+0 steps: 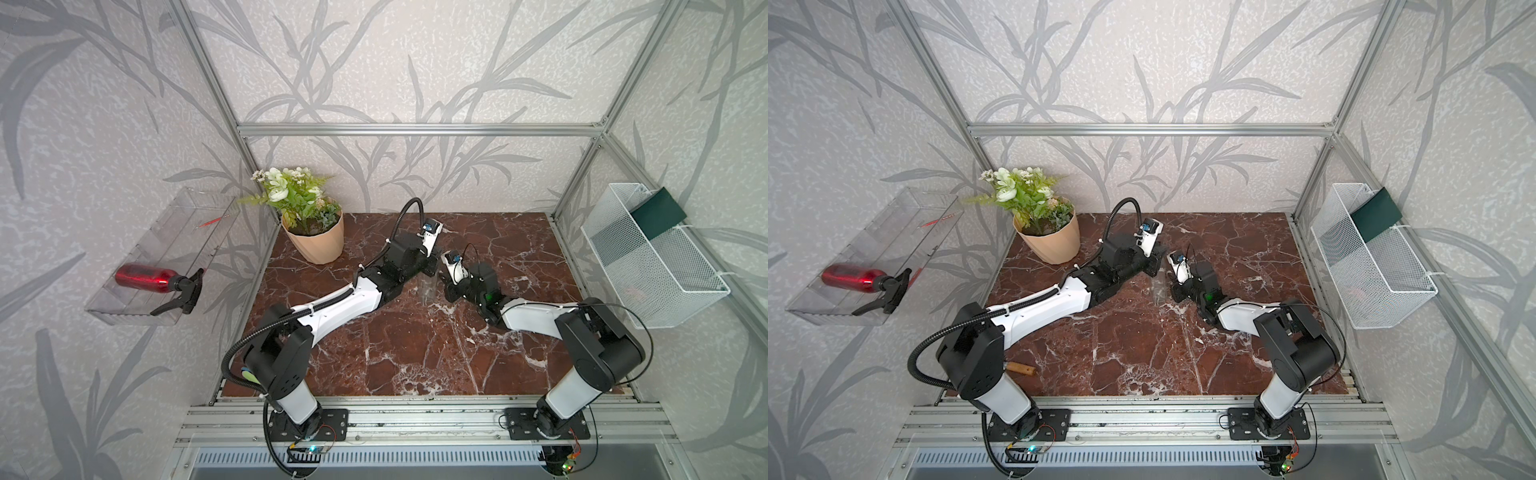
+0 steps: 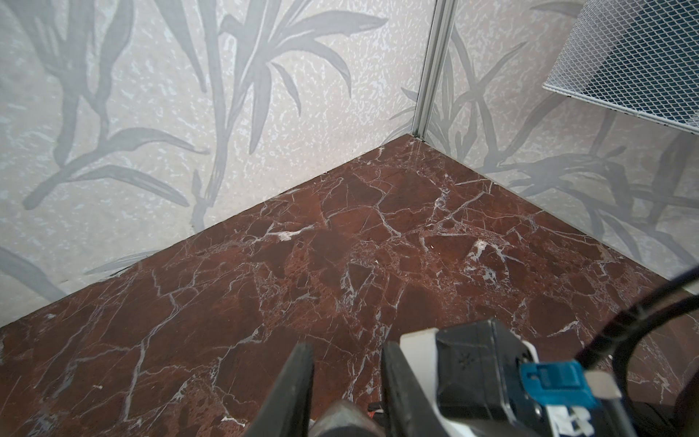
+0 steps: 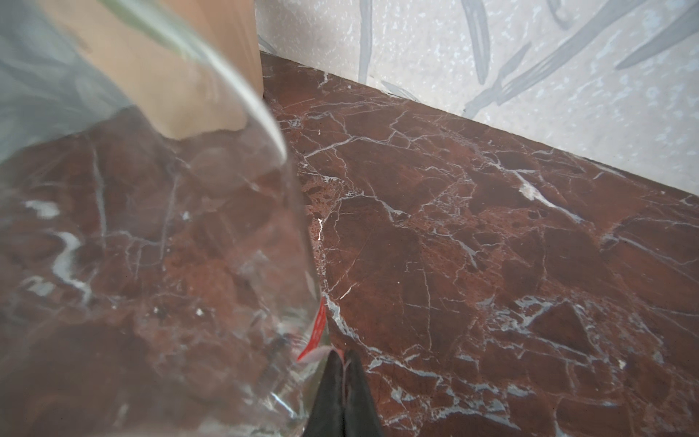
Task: Remove the label from the bottle
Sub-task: Tear open the label from the bottle.
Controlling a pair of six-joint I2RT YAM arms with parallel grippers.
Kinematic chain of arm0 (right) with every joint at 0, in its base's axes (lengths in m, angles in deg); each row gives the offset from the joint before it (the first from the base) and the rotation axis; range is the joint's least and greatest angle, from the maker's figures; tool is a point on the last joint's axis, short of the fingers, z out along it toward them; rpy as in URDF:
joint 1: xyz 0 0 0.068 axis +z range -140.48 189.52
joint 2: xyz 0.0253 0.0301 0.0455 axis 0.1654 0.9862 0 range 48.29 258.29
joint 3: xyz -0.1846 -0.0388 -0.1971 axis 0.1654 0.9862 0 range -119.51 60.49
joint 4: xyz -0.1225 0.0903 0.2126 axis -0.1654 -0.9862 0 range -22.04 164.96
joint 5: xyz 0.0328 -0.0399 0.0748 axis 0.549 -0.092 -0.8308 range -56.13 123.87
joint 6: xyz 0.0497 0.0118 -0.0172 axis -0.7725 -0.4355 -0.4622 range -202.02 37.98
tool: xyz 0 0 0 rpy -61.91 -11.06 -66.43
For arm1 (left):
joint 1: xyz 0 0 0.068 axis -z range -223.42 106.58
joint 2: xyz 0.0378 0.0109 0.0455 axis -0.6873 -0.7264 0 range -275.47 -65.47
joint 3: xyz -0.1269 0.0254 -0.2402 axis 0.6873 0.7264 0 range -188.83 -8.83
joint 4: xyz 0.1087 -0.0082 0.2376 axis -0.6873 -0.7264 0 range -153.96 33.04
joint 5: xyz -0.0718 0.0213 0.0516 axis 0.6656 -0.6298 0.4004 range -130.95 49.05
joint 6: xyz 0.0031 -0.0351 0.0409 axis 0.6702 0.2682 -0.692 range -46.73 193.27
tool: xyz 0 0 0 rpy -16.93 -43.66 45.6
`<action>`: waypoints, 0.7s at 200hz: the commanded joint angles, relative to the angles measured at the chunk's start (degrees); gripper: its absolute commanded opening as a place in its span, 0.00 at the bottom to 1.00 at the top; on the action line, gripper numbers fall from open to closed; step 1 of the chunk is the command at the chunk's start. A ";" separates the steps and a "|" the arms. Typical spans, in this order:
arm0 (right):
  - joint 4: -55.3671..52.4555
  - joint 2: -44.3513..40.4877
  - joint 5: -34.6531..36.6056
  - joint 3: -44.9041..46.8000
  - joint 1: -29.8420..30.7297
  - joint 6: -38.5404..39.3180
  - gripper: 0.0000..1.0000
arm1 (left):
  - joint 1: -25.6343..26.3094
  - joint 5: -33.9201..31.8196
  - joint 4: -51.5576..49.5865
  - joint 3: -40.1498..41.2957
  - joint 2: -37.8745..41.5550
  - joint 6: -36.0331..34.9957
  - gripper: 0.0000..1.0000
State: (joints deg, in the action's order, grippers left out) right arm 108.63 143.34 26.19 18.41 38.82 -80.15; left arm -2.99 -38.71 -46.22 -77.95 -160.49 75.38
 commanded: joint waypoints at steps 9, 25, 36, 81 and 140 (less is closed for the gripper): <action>-0.89 0.91 1.78 -1.93 -0.38 -0.19 0.00 | -0.36 1.78 -11.36 3.82 -2.74 0.79 0.00; -0.84 1.10 2.10 -2.00 -0.55 -0.13 0.00 | -0.41 1.88 -11.28 3.87 -2.77 0.75 0.00; -0.84 1.19 2.10 -1.97 -0.65 -0.20 0.00 | -0.43 1.85 -11.25 3.91 -2.85 0.86 0.00; -0.80 1.72 2.50 -2.04 -0.91 -0.15 0.00 | -0.43 2.11 -11.18 4.00 -2.97 1.03 0.00; -0.71 2.43 2.59 -2.61 -1.21 -0.11 0.00 | -0.44 2.07 -11.30 4.17 -2.87 1.05 0.00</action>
State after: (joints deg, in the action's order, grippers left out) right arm 108.09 145.02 26.95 17.25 38.47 -80.15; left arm -3.23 -37.88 -45.85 -77.69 -160.43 75.40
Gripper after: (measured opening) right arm 0.042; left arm 0.297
